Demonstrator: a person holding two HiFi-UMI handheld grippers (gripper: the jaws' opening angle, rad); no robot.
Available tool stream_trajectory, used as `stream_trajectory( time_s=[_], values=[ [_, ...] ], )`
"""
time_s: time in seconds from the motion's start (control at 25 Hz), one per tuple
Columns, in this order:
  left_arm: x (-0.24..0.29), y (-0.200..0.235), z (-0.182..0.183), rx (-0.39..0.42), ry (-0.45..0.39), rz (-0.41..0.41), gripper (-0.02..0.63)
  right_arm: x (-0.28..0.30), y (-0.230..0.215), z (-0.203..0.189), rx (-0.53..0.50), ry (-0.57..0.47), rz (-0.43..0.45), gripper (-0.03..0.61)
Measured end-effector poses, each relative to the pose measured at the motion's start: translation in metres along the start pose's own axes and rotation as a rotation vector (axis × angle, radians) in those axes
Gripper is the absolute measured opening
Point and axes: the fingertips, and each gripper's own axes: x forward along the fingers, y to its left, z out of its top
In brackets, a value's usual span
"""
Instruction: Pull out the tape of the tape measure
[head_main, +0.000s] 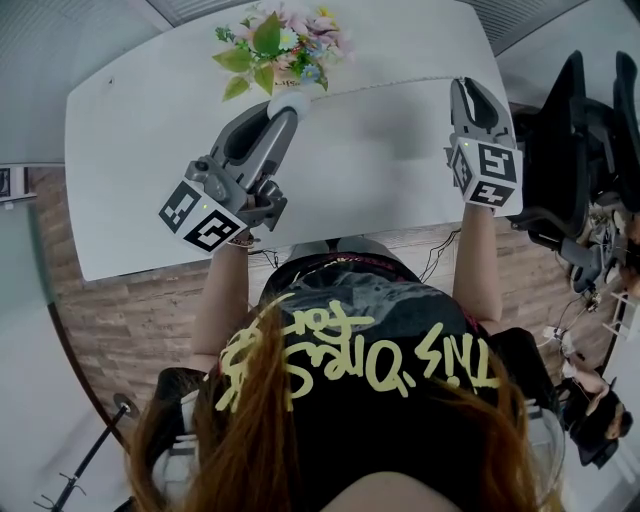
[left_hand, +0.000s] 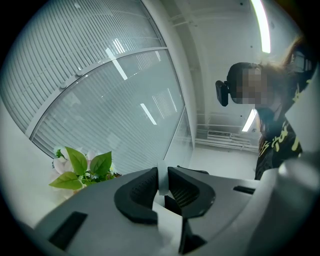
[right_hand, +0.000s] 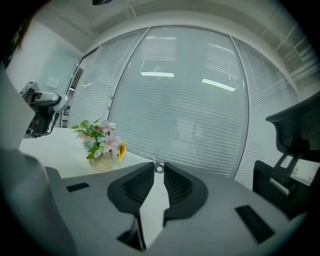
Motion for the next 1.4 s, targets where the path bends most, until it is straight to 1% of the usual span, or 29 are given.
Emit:
stream_trajectory(
  time_s=[0.6, 1.4],
  values=[
    [-0.009, 0.006, 0.003, -0.017, -0.019, 0.015, 0.061, -0.005, -0.021, -0.006, 0.018, 0.002, -0.05, 0.064],
    [-0.021, 0.01, 0.012, -0.009, -0.064, 0.039, 0.06, -0.009, -0.028, -0.01, 0.02, 0.003, -0.076, 0.064]
  ],
)
